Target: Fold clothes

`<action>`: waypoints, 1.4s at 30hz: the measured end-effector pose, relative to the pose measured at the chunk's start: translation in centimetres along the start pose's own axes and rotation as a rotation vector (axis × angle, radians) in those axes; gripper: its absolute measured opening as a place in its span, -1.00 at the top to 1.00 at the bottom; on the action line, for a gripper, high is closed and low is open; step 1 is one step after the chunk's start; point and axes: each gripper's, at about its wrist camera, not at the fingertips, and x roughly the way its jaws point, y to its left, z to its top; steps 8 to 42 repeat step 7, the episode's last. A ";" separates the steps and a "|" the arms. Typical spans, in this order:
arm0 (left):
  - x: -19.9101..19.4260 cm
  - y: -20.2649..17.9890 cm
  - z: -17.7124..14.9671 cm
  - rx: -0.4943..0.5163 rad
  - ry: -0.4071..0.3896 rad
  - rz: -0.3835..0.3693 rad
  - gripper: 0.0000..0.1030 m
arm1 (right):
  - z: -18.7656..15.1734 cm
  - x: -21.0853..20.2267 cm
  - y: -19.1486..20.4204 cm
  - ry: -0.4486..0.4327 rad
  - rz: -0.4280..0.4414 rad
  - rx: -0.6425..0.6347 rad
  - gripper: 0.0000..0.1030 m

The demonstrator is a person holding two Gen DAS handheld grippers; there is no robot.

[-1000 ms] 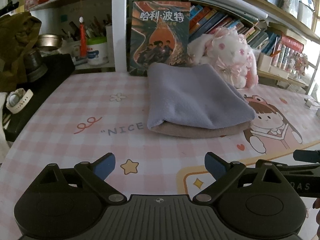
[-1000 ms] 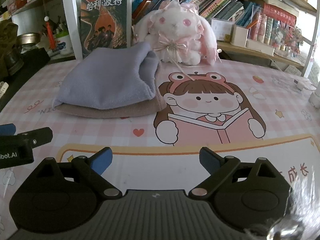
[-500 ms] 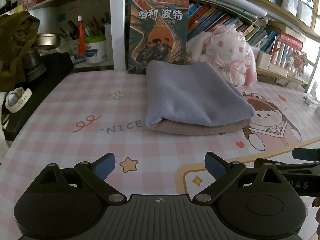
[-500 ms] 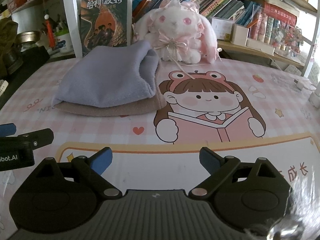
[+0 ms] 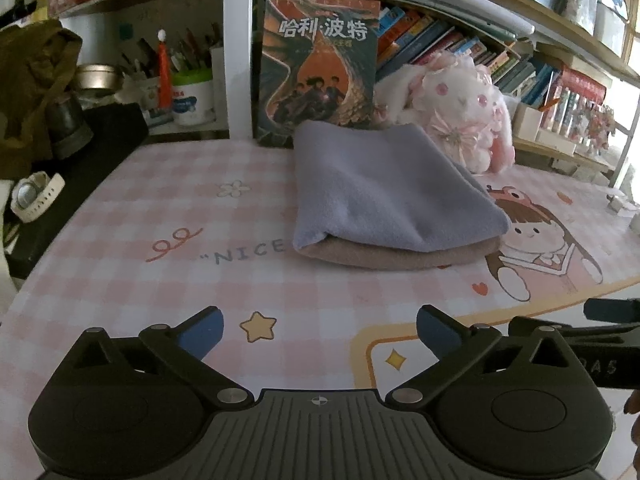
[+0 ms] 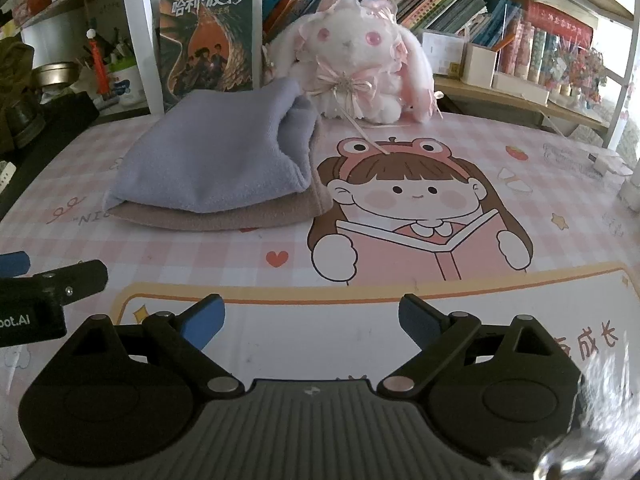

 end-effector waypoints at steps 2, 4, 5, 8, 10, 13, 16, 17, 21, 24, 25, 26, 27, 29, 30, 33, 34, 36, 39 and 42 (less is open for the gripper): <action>-0.1 -0.1 0.0 0.006 -0.002 0.007 -1.00 | 0.0 0.0 0.0 0.002 0.000 0.003 -0.83; -0.1 -0.1 0.0 0.006 -0.004 0.006 -1.00 | 0.0 0.1 0.0 0.004 0.000 0.004 -0.83; -0.1 -0.1 0.0 0.006 -0.005 0.005 -1.00 | 0.0 0.1 0.0 0.004 0.001 0.004 -0.83; -0.1 -0.1 0.0 0.007 -0.007 0.004 -1.00 | -0.1 0.1 0.0 0.005 0.001 0.003 -0.83; -0.1 -0.1 0.0 0.007 -0.007 0.004 -1.00 | -0.1 0.1 0.0 0.005 0.001 0.003 -0.83; -0.1 -0.1 0.0 0.007 -0.007 0.004 -1.00 | -0.1 0.1 0.0 0.005 0.001 0.003 -0.83; -0.1 -0.1 0.0 0.007 -0.007 0.004 -1.00 | -0.1 0.1 0.0 0.005 0.001 0.003 -0.83; -0.1 -0.1 0.0 0.007 -0.007 0.004 -1.00 | -0.1 0.1 0.0 0.005 0.001 0.003 -0.83; -0.1 -0.1 0.0 0.007 -0.007 0.004 -1.00 | -0.1 0.1 0.0 0.005 0.001 0.003 -0.83; -0.1 -0.1 0.0 0.007 -0.007 0.004 -1.00 | -0.1 0.1 0.0 0.005 0.001 0.003 -0.83; -0.1 -0.1 0.0 0.007 -0.007 0.004 -1.00 | -0.1 0.1 0.0 0.005 0.001 0.003 -0.83; -0.1 -0.1 0.0 0.007 -0.007 0.004 -1.00 | -0.1 0.1 0.0 0.005 0.001 0.003 -0.83; -0.1 -0.1 0.0 0.007 -0.007 0.004 -1.00 | -0.1 0.1 0.0 0.005 0.001 0.003 -0.83; -0.1 -0.1 0.0 0.007 -0.007 0.004 -1.00 | -0.1 0.1 0.0 0.005 0.001 0.003 -0.83; -0.1 -0.1 0.0 0.007 -0.007 0.004 -1.00 | -0.1 0.1 0.0 0.005 0.001 0.003 -0.83; -0.1 -0.1 0.0 0.007 -0.007 0.004 -1.00 | -0.1 0.1 0.0 0.005 0.001 0.003 -0.83; -0.1 -0.1 0.0 0.007 -0.007 0.004 -1.00 | -0.1 0.1 0.0 0.005 0.001 0.003 -0.83; -0.1 -0.1 0.0 0.007 -0.007 0.004 -1.00 | -0.1 0.1 0.0 0.005 0.001 0.003 -0.83; -0.1 -0.1 0.0 0.007 -0.007 0.004 -1.00 | -0.1 0.1 0.0 0.005 0.001 0.003 -0.83; -0.1 -0.1 0.0 0.007 -0.007 0.004 -1.00 | -0.1 0.1 0.0 0.005 0.001 0.003 -0.83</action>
